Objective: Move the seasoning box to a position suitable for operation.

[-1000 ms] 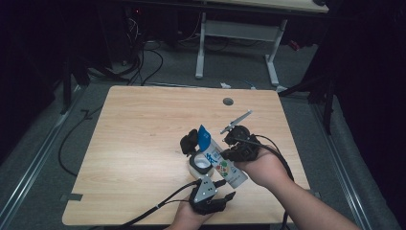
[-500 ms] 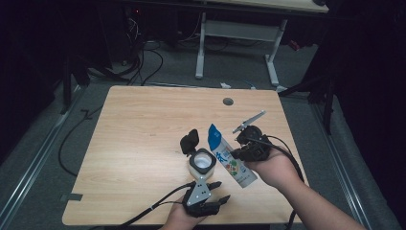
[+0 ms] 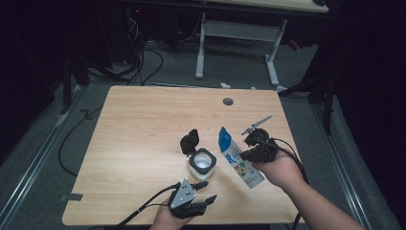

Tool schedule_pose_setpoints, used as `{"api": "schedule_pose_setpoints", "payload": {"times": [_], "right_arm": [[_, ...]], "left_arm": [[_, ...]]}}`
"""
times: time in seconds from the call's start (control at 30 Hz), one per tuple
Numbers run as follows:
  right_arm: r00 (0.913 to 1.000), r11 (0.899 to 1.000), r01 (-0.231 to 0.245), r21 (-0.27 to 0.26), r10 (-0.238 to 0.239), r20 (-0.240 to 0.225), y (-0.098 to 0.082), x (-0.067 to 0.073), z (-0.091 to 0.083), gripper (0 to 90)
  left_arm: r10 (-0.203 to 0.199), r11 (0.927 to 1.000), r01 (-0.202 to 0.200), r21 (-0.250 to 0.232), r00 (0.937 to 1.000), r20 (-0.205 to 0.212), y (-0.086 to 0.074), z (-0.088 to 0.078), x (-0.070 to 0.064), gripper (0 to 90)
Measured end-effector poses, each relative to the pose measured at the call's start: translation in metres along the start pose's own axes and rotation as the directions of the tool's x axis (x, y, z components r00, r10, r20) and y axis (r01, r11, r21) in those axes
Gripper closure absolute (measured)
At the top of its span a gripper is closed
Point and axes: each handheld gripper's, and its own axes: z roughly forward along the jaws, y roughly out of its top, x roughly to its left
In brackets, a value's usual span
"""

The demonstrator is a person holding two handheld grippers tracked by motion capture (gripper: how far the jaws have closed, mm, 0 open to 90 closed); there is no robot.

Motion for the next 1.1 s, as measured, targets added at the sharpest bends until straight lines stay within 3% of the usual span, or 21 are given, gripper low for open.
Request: {"api": "schedule_pose_setpoints", "payload": {"times": [0.57, 0.87, 1.1], "right_arm": [[0.9981, 0.998, -0.062, 0.024, 0.062, -0.001, -0.021, -0.021, 0.026, 90.0], [0.9951, 0.99, -0.099, -0.1, 0.099, -0.009, -0.026, -0.029, 0.02, 90.0], [0.9909, 0.966, -0.134, -0.221, 0.129, -0.038, -0.032, -0.03, 0.02, 90.0]], "left_arm": [[0.016, 0.9983, -0.02, -0.054, 0.9972, -0.072, 0.021, -0.021, 0.028, 46.3], [0.055, 0.9946, -0.068, -0.078, 0.9864, -0.155, 0.044, -0.042, 0.055, 46.2], [0.052, 0.992, -0.077, -0.1, 0.9714, -0.232, 0.062, -0.064, 0.082, 46.2]]}}
